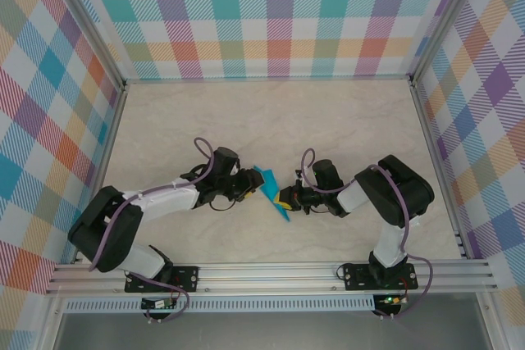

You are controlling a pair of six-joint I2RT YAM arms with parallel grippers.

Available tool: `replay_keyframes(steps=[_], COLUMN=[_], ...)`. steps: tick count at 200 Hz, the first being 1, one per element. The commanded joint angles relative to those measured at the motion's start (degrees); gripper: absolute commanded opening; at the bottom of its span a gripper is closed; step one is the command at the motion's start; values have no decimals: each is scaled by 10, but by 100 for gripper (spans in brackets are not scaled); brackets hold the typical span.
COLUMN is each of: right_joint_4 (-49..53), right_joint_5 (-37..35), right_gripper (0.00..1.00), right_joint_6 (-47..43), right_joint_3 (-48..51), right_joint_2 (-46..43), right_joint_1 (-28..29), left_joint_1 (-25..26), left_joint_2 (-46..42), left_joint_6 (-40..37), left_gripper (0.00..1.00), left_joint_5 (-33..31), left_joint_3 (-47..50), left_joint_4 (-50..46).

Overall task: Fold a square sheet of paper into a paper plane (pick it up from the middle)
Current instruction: Fold the wing for the fifth time at the center of the table.

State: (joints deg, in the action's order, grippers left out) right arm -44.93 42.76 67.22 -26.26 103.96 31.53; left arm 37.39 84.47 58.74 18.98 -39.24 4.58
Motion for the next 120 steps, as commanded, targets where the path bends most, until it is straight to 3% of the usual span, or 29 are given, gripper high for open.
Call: replay_keyframes(steps=[1, 120], right_joint_4=[40, 68], right_joint_5=[8, 7], right_gripper=[1, 1], right_joint_6=[-11, -23], right_joint_3=[-6, -17], right_joint_2=[3, 5], right_joint_1=[-2, -2], left_joint_1=[14, 28], left_joint_2=[26, 106], left_joint_6=[1, 6], left_gripper=[47, 52], left_joint_5=[7, -9], left_joint_3=[-13, -27], left_joint_4=[75, 177])
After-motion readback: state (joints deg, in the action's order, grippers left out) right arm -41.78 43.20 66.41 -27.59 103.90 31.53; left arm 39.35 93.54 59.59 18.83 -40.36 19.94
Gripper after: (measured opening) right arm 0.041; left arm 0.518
